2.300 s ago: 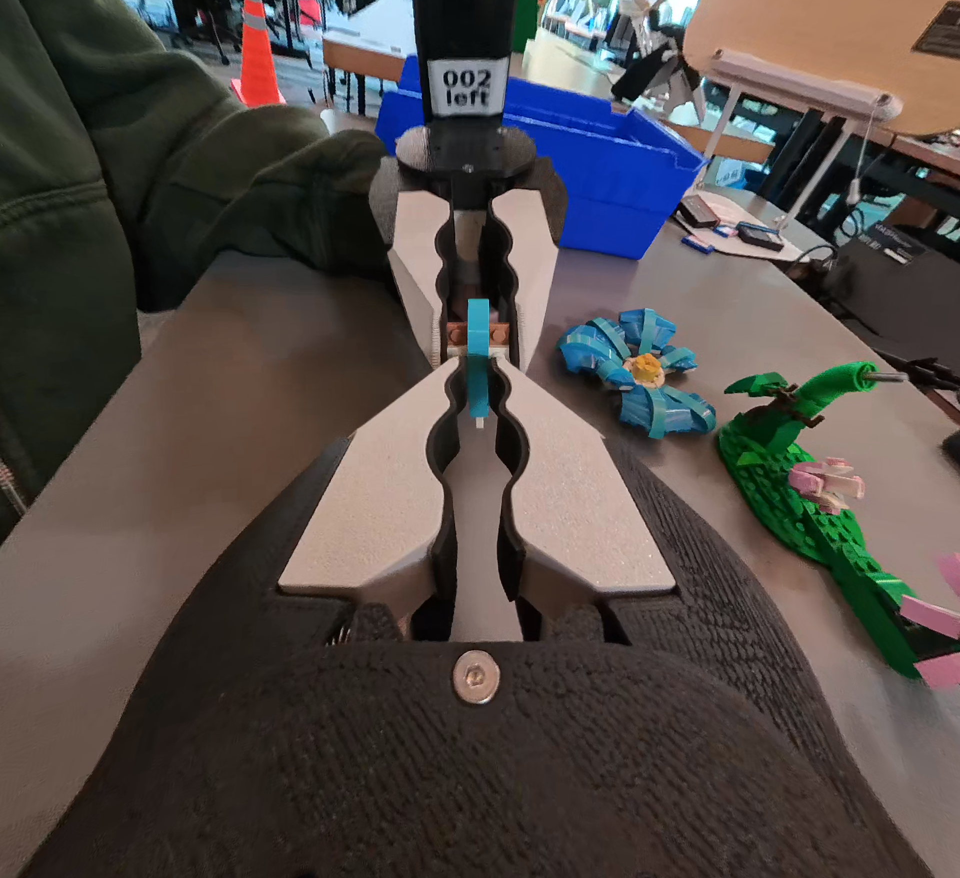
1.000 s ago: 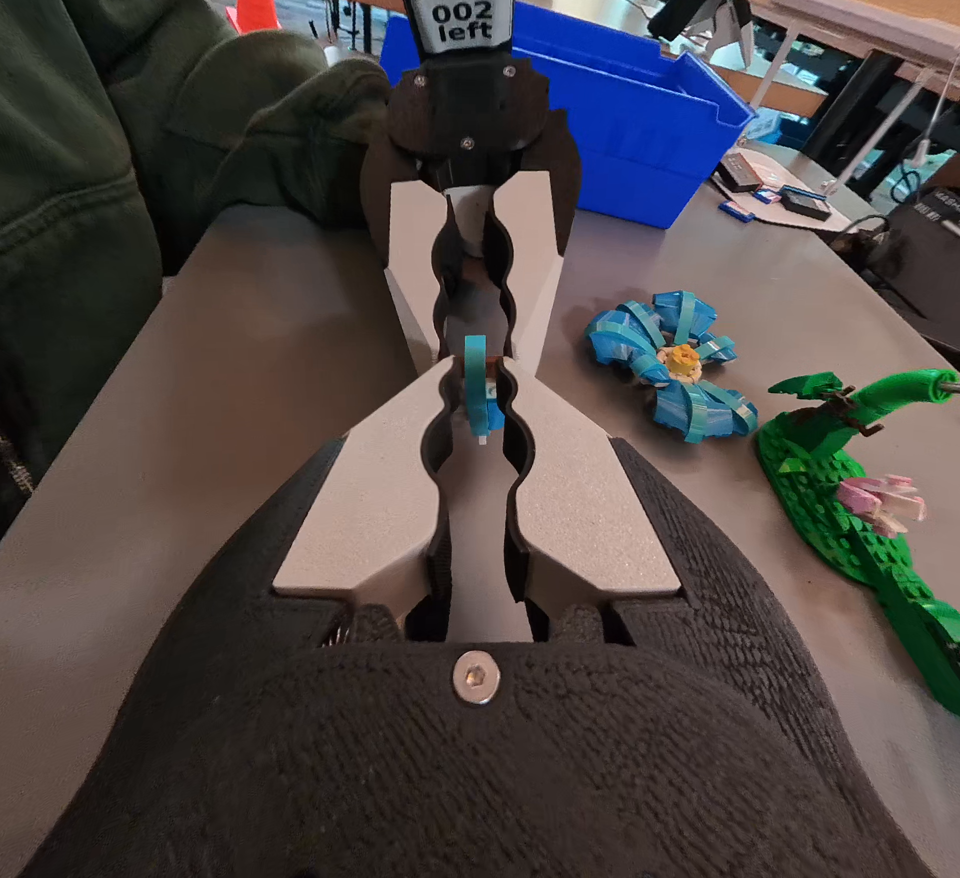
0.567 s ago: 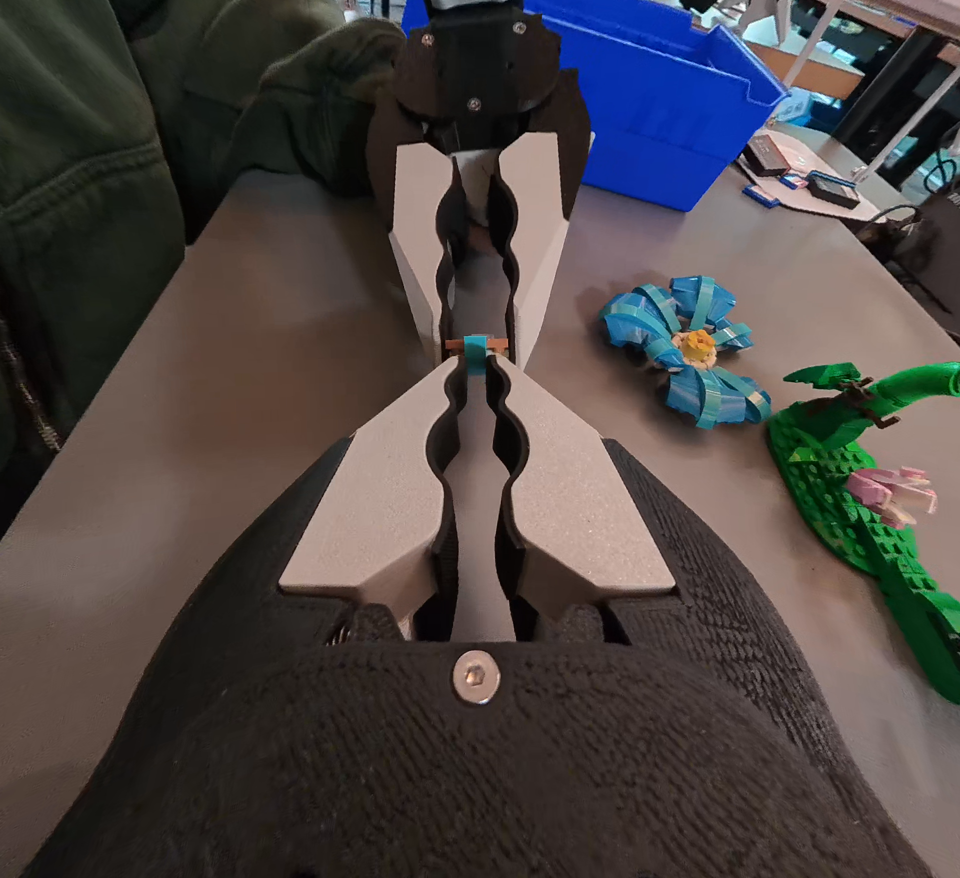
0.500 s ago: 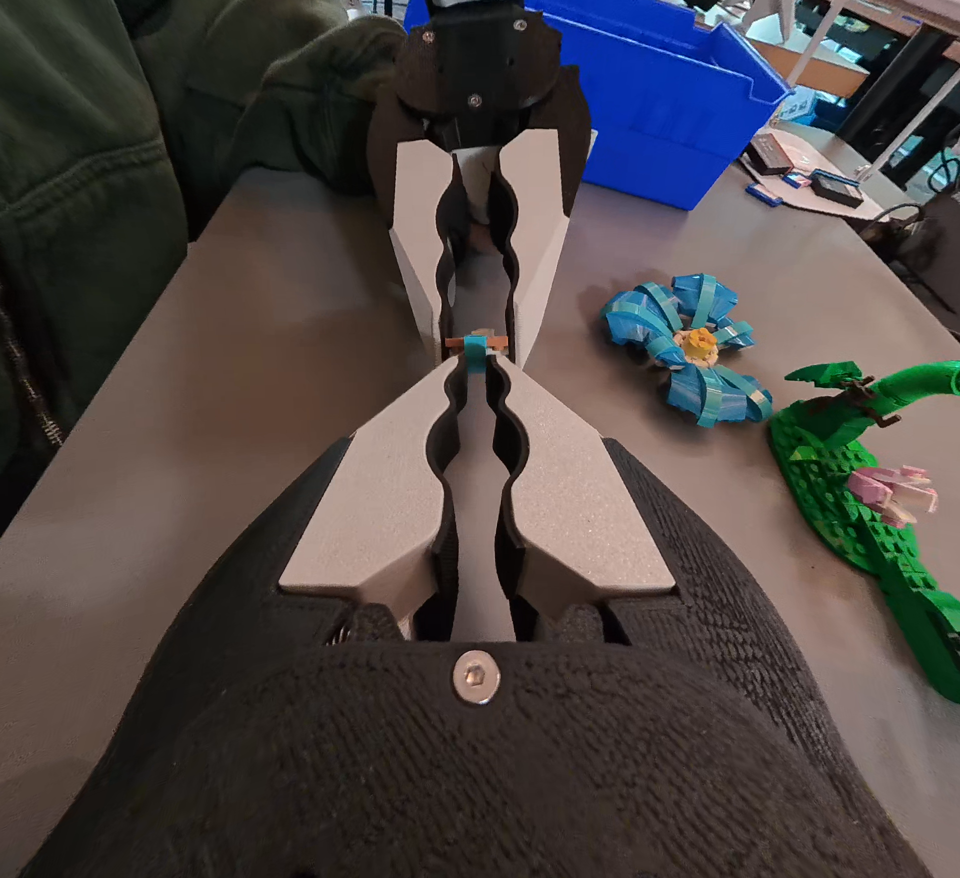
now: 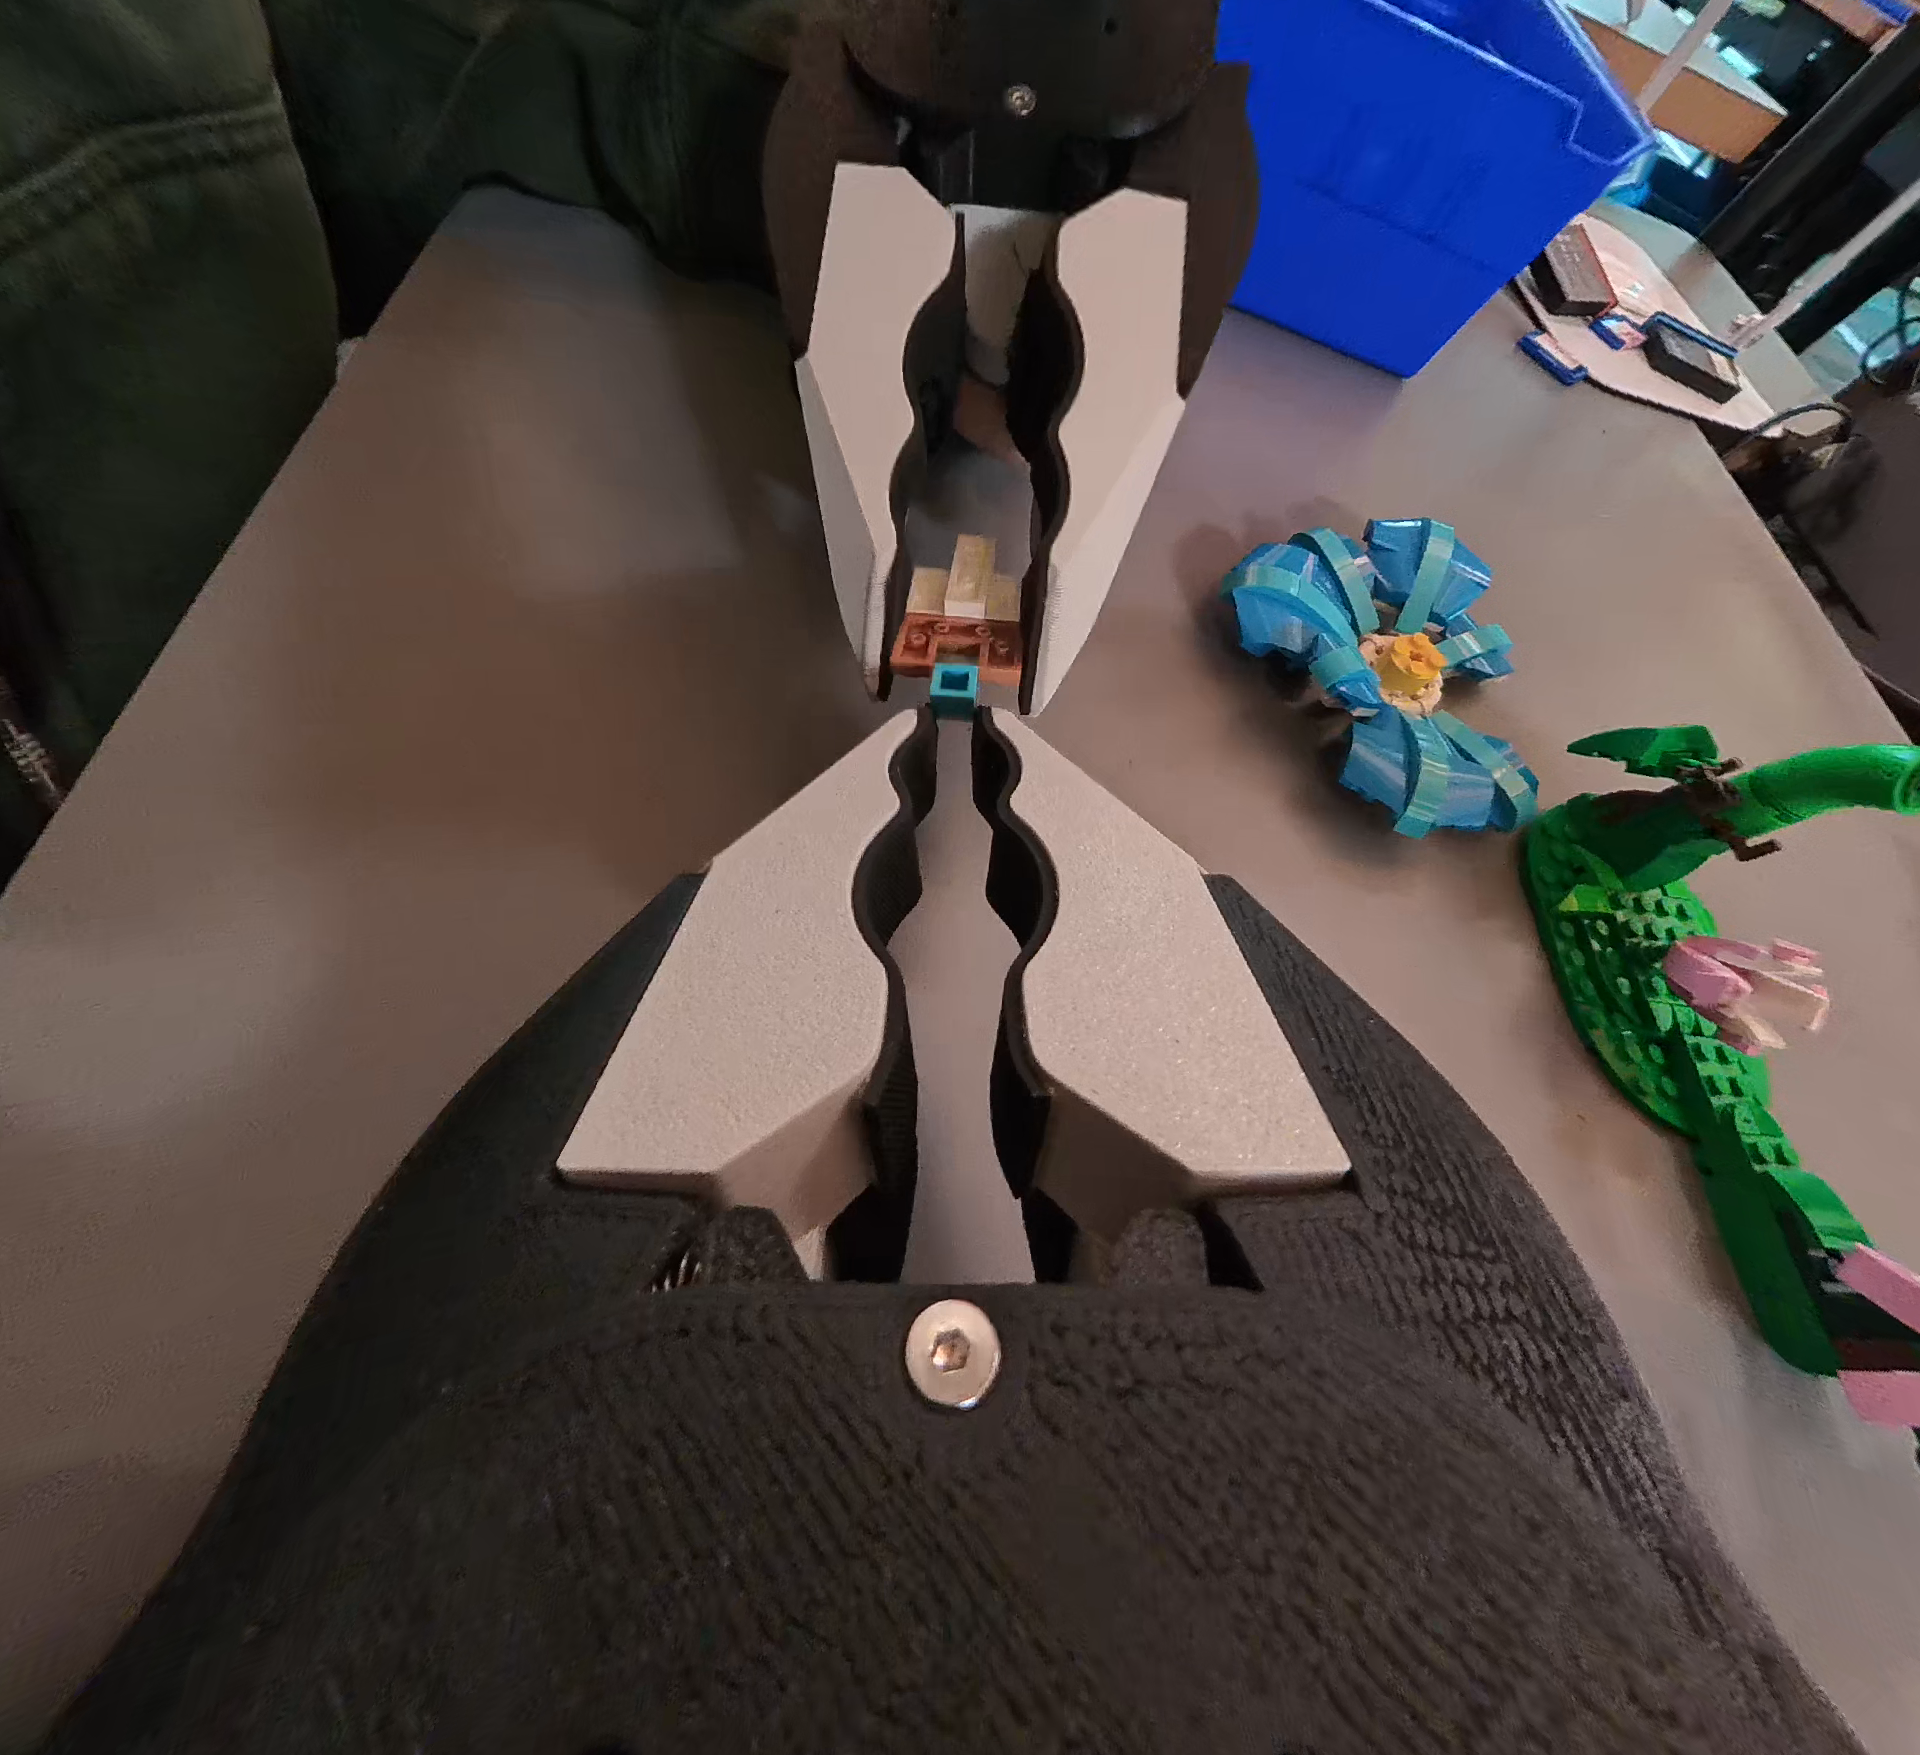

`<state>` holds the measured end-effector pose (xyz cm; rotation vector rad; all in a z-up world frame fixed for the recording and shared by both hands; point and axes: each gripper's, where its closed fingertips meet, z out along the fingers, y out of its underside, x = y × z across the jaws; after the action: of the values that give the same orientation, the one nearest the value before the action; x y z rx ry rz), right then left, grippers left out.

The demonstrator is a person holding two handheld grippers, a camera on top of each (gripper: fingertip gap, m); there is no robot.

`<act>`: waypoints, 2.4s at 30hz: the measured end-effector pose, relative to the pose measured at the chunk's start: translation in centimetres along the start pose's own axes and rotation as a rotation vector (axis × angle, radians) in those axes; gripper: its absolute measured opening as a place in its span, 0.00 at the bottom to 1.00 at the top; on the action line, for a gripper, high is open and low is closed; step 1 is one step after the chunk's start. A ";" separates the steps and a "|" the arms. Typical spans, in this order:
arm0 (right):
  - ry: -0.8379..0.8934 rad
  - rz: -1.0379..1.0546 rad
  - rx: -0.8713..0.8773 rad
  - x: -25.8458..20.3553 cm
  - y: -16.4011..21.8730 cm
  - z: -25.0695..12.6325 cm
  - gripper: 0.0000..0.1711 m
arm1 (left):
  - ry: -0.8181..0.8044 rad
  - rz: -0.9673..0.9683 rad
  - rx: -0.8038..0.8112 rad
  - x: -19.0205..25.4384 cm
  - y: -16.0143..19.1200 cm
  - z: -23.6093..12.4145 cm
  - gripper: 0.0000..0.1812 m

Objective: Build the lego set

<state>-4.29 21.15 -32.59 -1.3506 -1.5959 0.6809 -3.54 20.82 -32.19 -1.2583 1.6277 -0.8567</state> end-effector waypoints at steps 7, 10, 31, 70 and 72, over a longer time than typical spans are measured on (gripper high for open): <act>0.013 0.049 -0.038 0.4 0.7 0.2 0.03 | -0.043 0.048 -0.051 -0.5 0.7 0.2 0.12; 0.036 0.321 0.089 2.7 0.0 -1.3 0.02 | -0.169 0.159 -0.088 -2.0 0.9 -0.3 0.12; -0.163 0.704 0.077 1.5 -0.1 0.2 0.06 | -0.235 0.285 -0.057 -1.8 0.0 0.3 0.11; 0.353 0.321 0.322 8.4 -0.8 -4.9 0.01 | -0.703 0.114 0.346 -8.9 -4.8 -9.2 0.00; 0.506 0.171 0.297 9.3 -0.6 -5.8 0.00 | -0.773 0.087 0.412 -9.8 -5.6 -12.2 0.00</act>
<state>0.75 29.13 -26.88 -1.3138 -0.9477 0.5897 -11.90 28.94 -20.35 -1.0282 0.8293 -0.5114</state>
